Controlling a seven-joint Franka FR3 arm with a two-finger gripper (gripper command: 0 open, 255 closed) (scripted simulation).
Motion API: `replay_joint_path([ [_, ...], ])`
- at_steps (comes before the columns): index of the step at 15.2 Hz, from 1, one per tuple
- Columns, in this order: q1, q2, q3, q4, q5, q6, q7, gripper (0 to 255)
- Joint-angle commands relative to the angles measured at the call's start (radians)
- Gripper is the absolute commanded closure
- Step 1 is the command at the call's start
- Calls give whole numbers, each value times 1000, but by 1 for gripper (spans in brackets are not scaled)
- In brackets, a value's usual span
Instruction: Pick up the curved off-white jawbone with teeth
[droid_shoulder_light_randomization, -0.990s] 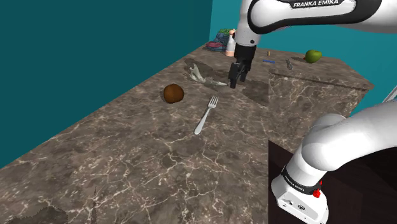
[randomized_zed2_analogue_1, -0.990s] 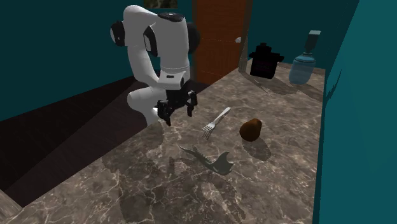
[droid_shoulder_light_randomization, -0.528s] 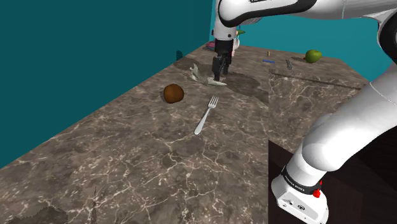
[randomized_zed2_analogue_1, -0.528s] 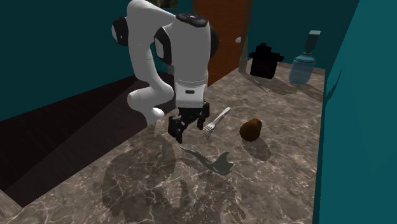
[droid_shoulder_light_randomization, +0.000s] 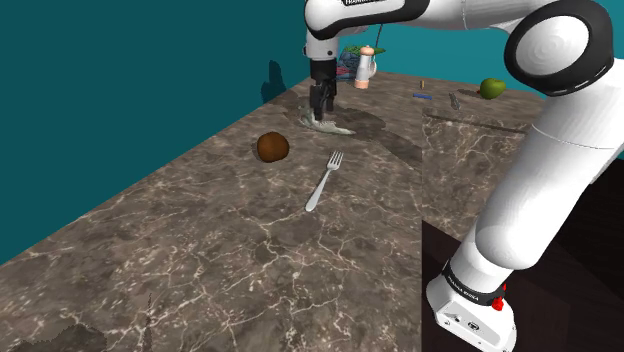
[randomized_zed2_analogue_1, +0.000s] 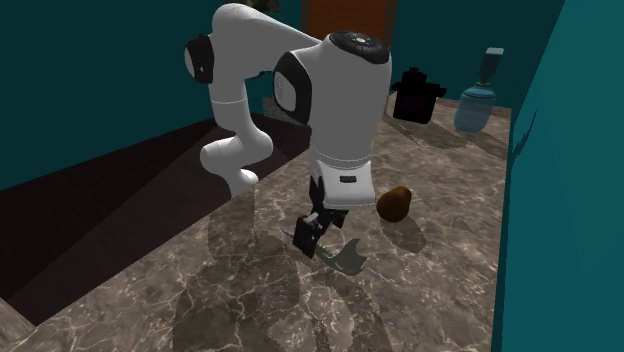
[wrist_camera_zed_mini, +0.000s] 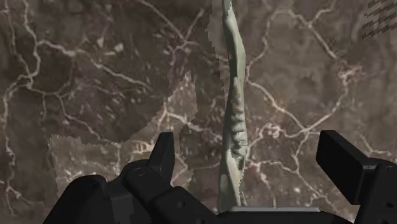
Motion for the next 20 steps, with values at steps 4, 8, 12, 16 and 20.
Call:
replay_joint_path([
  [4, 0, 13, 0, -49, -1, 60, -2, 0],
  [8, 1, 11, 1, -71, -1, 80, 0, 255],
  [12, 1, 10, 1, -72, -1, 80, 0, 255],
  [16, 1, 10, 1, -72, -1, 80, 0, 255],
  [20, 0, 13, 0, -30, -1, 41, -3, 255],
])
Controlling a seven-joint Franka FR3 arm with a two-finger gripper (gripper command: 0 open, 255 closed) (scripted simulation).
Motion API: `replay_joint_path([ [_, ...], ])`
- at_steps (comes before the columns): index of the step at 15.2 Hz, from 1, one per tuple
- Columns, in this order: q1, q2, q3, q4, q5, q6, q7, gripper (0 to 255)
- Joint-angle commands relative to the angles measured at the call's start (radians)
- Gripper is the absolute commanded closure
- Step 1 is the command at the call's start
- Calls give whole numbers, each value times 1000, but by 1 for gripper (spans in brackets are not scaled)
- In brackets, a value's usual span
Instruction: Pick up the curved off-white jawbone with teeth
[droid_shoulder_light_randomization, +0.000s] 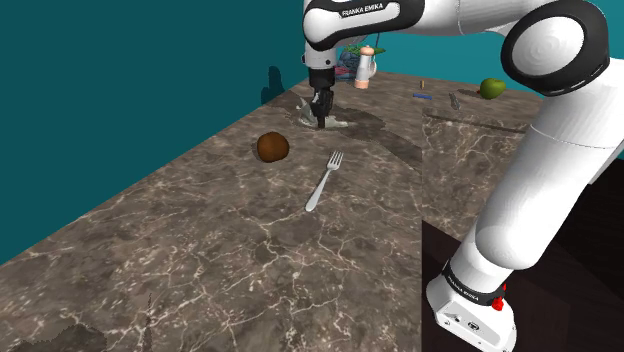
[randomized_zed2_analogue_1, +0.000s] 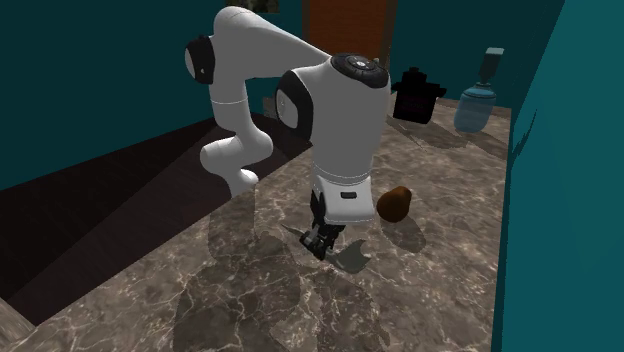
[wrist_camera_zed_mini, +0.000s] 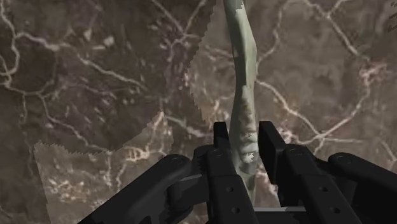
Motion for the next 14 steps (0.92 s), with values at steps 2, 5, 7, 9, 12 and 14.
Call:
replay_joint_path([
  [2, 1, 1, 0, 41, 0, -40, 0, 255],
  [5, 1, 4, 1, 84, 0, -80, -1, 255],
  [7, 1, 6, 1, 114, 0, -108, -2, 255],
  [9, 1, 10, 1, 146, 0, -136, -3, 255],
  [12, 1, 17, 1, 196, 1, -178, -4, 255],
  [14, 1, 18, 1, 198, 1, -181, -4, 255],
])
